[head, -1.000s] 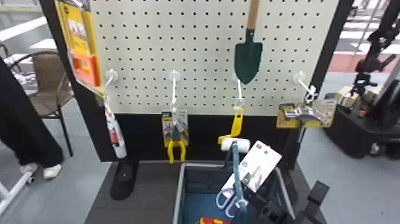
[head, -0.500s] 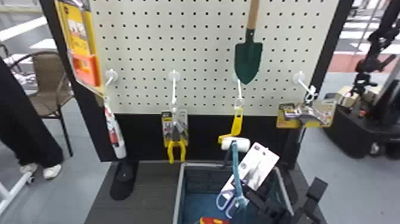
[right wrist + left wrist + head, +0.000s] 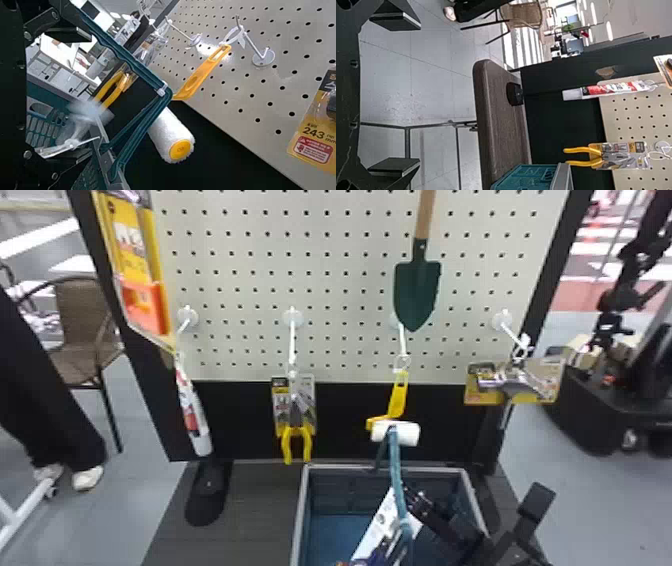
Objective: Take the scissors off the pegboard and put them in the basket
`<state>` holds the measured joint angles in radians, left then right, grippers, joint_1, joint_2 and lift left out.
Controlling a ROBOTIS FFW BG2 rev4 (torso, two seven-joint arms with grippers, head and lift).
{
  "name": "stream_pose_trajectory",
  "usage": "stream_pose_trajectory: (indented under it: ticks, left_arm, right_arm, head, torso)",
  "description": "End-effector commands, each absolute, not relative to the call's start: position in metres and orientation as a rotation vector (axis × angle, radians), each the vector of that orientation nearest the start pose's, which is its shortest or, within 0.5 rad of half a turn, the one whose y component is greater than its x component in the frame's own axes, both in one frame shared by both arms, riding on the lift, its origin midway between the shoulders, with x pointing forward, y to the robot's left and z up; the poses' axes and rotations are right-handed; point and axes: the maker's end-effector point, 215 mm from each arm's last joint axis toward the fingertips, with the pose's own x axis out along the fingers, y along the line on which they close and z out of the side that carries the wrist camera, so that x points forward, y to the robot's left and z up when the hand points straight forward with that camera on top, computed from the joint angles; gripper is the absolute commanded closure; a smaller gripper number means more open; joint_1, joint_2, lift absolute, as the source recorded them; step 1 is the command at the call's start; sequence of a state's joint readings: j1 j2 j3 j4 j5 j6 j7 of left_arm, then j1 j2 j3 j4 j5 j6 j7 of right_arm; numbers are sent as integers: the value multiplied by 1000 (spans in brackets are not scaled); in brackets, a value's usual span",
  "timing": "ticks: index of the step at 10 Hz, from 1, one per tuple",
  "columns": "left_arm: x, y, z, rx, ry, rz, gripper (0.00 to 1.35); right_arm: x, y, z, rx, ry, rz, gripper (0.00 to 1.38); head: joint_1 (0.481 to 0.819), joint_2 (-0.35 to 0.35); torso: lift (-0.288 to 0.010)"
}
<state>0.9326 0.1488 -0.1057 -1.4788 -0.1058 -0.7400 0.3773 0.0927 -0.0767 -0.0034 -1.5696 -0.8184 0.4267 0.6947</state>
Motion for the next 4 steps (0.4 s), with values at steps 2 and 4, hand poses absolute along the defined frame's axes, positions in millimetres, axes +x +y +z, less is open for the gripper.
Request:
stream_pose_trajectory:
  ticks: [2,4]
  left_arm:
    - [167,258,-528,148,261,112,101]
    - [167,257,-528,146,261,114,102]
  right_arm:
    - [493,-83,-372,893,218,769,260]
    - [493,-83,-374,898,221,767,260]
  head:
    - [549,0]
    - [549,0]
  torso:
    - [-100]
    - [-100]
